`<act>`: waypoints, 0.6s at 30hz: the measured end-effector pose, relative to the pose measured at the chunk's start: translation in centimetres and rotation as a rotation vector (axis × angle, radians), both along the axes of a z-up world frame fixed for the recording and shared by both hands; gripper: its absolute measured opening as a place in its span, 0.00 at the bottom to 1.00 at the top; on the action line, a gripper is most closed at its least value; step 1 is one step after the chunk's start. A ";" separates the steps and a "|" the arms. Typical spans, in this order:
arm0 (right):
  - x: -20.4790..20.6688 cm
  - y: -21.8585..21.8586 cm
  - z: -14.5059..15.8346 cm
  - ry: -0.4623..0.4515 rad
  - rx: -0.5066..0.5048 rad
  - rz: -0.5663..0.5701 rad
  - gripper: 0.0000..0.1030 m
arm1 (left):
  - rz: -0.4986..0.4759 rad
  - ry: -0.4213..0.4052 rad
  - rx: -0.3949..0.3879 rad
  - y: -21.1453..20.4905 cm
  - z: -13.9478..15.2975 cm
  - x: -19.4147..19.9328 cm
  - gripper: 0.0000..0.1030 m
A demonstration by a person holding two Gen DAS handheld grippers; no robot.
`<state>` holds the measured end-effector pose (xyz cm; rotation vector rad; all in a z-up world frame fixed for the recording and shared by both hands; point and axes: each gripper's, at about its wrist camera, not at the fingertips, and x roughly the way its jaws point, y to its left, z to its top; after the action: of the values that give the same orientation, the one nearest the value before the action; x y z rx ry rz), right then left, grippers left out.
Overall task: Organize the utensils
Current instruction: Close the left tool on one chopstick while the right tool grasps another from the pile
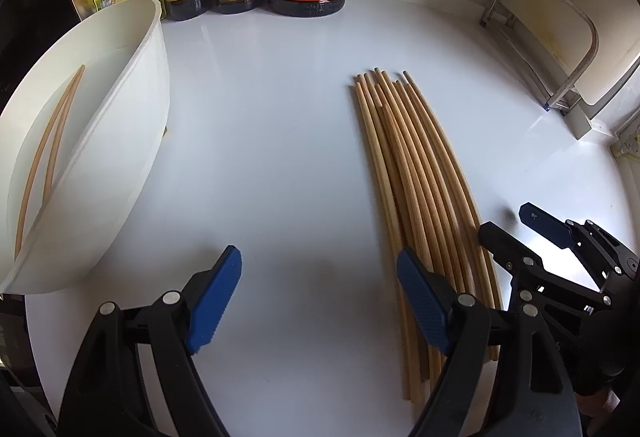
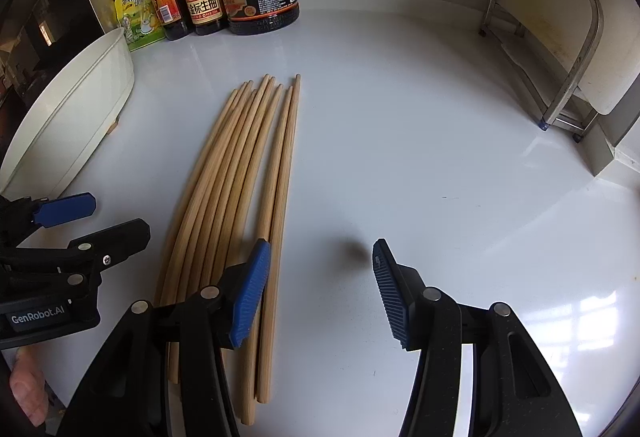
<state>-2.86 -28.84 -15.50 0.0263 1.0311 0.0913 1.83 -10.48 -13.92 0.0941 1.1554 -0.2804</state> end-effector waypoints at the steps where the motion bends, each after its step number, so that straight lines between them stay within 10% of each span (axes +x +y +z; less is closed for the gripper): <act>1: 0.0 -0.1 0.0 -0.001 -0.003 -0.002 0.50 | -0.001 0.001 0.000 -0.1 0.0 0.0 0.76; 18: -0.2 -2.0 -0.4 -0.008 -0.007 -0.036 0.50 | -0.026 0.020 0.026 -1.2 -1.3 -0.6 0.77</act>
<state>-3.06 -30.81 -15.86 0.0383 1.0226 0.0547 1.28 -11.71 -15.22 0.1289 1.1783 -0.2899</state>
